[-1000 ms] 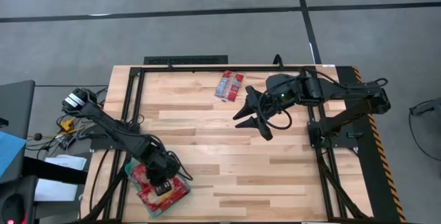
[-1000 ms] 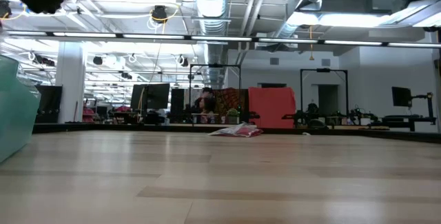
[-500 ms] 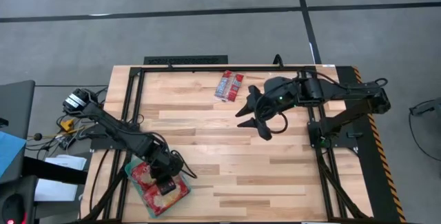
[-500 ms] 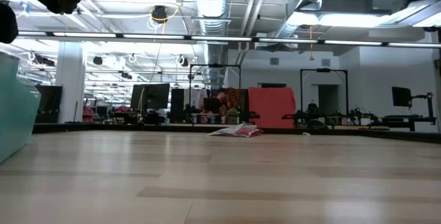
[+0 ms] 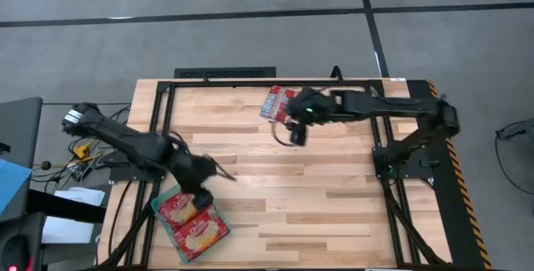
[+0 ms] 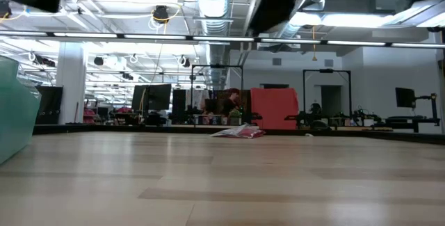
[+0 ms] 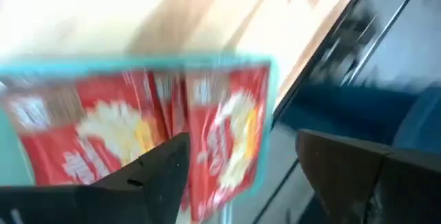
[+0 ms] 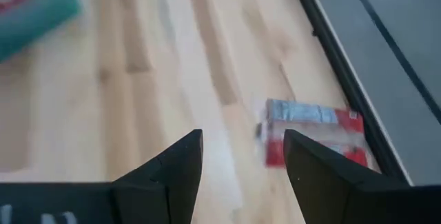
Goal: Sort popcorn bags into baskets
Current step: Put the red popcorn bag into the green bin
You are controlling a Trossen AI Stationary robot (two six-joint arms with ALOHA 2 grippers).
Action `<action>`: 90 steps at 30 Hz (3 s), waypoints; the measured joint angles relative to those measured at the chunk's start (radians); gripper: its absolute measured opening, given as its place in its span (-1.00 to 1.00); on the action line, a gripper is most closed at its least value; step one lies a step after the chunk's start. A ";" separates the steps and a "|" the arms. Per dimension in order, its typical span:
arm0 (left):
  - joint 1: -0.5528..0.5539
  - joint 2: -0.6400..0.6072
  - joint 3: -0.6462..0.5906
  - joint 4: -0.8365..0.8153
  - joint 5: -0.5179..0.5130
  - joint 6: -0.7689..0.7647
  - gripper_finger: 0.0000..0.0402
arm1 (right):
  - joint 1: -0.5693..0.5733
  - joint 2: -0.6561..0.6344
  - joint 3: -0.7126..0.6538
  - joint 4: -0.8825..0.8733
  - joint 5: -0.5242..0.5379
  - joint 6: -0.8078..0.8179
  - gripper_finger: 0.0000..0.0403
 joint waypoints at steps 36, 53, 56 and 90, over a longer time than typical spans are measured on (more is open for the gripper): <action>0.249 -0.158 0.006 0.022 -0.432 0.182 0.29 | -0.350 0.679 0.165 0.053 -0.179 0.585 0.01; 0.259 -0.158 0.006 0.022 -0.519 0.153 0.29 | -0.274 0.622 0.221 -0.110 -0.289 0.515 -0.97; 0.259 -0.159 -0.002 0.033 -0.563 0.085 0.29 | -0.253 0.570 0.224 -0.132 -0.287 0.512 -0.97; 0.390 -0.159 -0.593 1.347 -0.656 -0.128 0.29 | 0.050 0.275 0.227 -0.051 -0.238 0.562 -0.94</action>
